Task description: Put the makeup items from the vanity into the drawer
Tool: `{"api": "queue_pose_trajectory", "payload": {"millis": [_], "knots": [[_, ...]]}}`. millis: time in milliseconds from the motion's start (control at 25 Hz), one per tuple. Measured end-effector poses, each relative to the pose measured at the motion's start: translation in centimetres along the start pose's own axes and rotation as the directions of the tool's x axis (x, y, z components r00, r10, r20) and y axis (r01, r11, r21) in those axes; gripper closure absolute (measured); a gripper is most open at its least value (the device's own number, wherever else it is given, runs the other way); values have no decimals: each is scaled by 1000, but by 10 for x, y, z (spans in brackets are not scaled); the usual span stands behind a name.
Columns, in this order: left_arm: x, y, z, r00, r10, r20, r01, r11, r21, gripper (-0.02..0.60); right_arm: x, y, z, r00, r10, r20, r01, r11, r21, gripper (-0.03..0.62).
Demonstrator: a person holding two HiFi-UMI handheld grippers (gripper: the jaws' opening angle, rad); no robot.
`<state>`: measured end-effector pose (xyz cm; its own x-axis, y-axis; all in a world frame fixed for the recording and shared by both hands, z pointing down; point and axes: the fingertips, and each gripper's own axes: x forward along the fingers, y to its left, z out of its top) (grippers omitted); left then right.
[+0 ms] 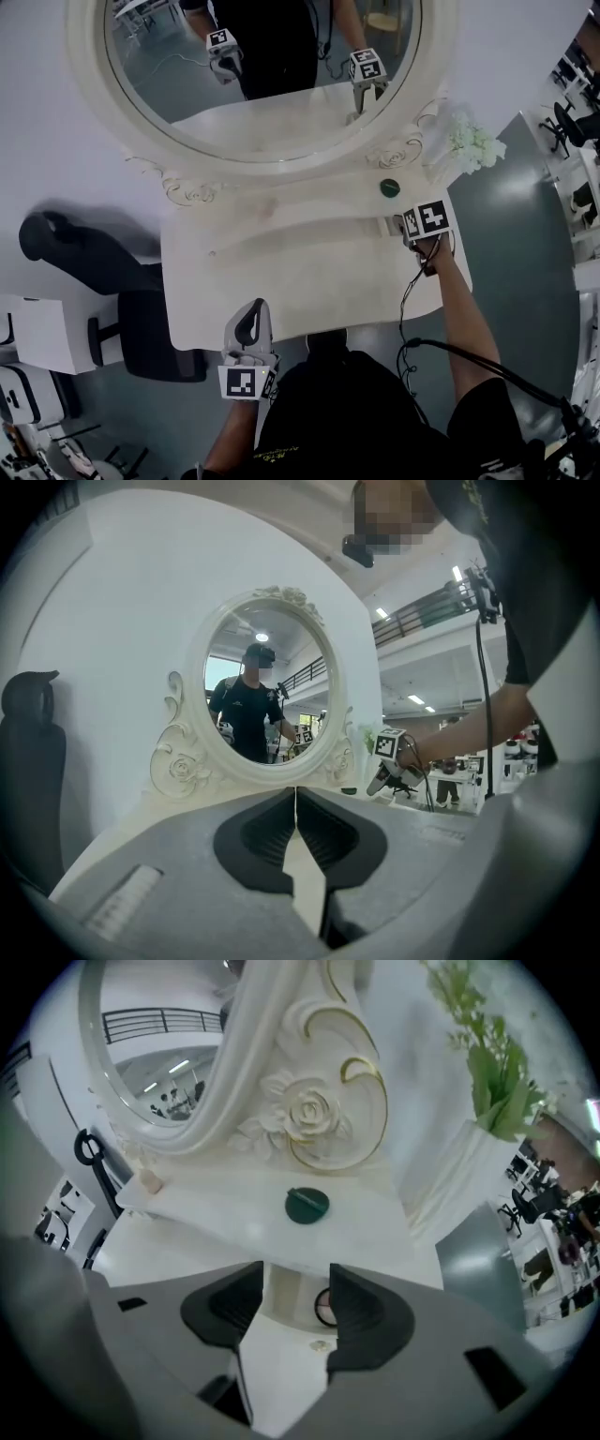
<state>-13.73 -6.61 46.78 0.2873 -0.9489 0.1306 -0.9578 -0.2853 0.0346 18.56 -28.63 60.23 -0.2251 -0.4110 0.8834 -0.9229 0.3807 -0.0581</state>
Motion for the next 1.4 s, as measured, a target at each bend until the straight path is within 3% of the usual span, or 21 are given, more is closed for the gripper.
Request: {"api": "queue_pose_trajectory", "payload": {"millis": [200,320,440,600,680,800,1080,1400], "knots": [[-1,-3,10,1000,-1,25,0,1000,16,558,-40,48,19,984,65,165,-54,996,-73,403],[-3,-4,16,999,7,46,-8,1000,20,558,-78,74,34,936,76,344,-32,991,-131,577],[-5,-3,26,998,6,66,-8,999,31,560,-120,105,43,853,117,509,-5,977,-215,592],[-11,2,38,995,19,94,-23,999,35,559,-184,147,34,692,189,697,36,955,-295,592],[-14,3,41,994,23,108,-27,999,39,560,-209,166,20,622,222,751,43,948,-316,592],[-19,2,46,993,25,114,-30,999,40,558,-233,188,-2,547,246,800,31,949,-314,592],[-35,-10,60,987,17,160,-29,997,73,559,-253,195,-30,478,180,860,18,977,-215,592],[-47,-16,65,985,34,170,-48,996,79,560,-258,191,-32,452,155,878,61,977,-205,592]]}}
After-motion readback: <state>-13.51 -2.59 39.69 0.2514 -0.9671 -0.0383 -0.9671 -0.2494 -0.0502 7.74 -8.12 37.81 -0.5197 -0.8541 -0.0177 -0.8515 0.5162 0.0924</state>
